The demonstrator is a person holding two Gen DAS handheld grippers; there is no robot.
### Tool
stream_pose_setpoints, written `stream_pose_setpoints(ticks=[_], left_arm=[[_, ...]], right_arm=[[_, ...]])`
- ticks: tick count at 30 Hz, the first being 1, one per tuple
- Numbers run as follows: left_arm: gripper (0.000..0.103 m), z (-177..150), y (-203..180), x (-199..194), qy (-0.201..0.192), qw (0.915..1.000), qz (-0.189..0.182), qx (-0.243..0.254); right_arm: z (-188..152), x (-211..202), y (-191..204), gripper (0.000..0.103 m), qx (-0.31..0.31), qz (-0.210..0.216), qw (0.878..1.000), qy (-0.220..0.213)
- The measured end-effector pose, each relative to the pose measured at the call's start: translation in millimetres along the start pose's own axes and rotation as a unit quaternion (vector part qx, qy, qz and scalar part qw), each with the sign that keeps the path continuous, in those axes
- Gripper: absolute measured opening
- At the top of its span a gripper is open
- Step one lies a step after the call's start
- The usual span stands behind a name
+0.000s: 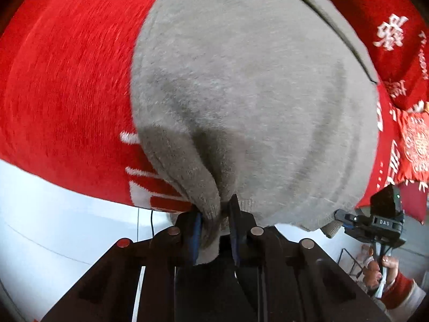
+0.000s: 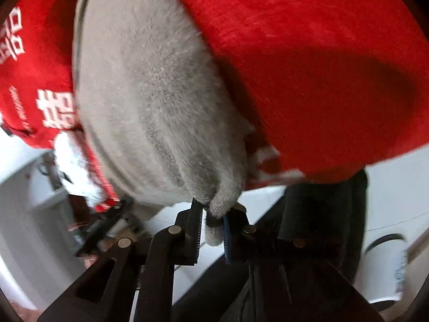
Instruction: Fold small clothes
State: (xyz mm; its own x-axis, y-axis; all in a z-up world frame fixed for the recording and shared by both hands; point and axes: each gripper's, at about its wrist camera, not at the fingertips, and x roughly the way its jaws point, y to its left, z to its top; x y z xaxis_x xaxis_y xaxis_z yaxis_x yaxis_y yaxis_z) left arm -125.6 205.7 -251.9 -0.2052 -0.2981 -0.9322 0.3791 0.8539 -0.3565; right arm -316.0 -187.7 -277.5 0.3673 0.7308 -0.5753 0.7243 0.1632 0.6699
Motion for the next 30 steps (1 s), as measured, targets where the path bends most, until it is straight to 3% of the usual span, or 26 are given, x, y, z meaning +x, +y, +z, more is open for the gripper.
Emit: stream_pose_setpoints(ticks=[5,7,10,11,13,15,20,25,29,30], left_arm=[[0.019,26.1,-14.2,-43.7,-0.012,0.9986,-0.049,0.015],[0.014,37.6,-15.1,-59.0,-0.026,0.9974,-0.066,0.014],[0.014,65.5,-21.4,-71.9,-0.053,0.9957,-0.075,0.009],[0.014,81.9,-21.6,-76.7,-0.063,0.9952,-0.075,0.008],[0.014,109.8,-24.2,-88.5,-0.08,0.9942,-0.072,0.009],[0.014,141.4,-32.2,-89.7,-0.1,0.993,-0.06,0.015],[0.014,188.1,-47.2,-75.1,-0.11,0.9932,-0.031,0.021],[0.014,206.9,-52.9,-77.6,-0.12,0.9918,0.023,0.035],[0.016,202.2,-71.2,-76.5,-0.087,0.9878,0.073,0.106],[0.023,197.9,-75.0,-76.0,-0.078,0.9858,0.082,0.124]], right_arm=[[-1.5,-19.3,30.9,0.015,-0.026,0.098,0.995,-0.004],[7.5,-27.5,52.6,0.015,-0.042,0.136,0.99,-0.008],[33.0,-40.4,87.6,0.009,-0.066,0.172,0.982,-0.026],[56.4,-49.9,108.2,0.009,-0.077,0.19,0.978,-0.041],[68.6,-51.7,116.9,0.009,-0.082,0.19,0.977,-0.045],[110.0,-50.7,137.2,0.009,-0.097,0.145,0.984,-0.043],[145.8,-38.8,152.3,0.009,-0.094,0.104,0.99,-0.03],[176.8,-44.1,152.6,0.011,-0.064,0.078,0.993,-0.058],[187.0,-53.0,173.8,0.013,-0.104,0.031,0.993,-0.054],[186.8,-54.5,178.2,0.014,-0.117,0.016,0.992,-0.052]])
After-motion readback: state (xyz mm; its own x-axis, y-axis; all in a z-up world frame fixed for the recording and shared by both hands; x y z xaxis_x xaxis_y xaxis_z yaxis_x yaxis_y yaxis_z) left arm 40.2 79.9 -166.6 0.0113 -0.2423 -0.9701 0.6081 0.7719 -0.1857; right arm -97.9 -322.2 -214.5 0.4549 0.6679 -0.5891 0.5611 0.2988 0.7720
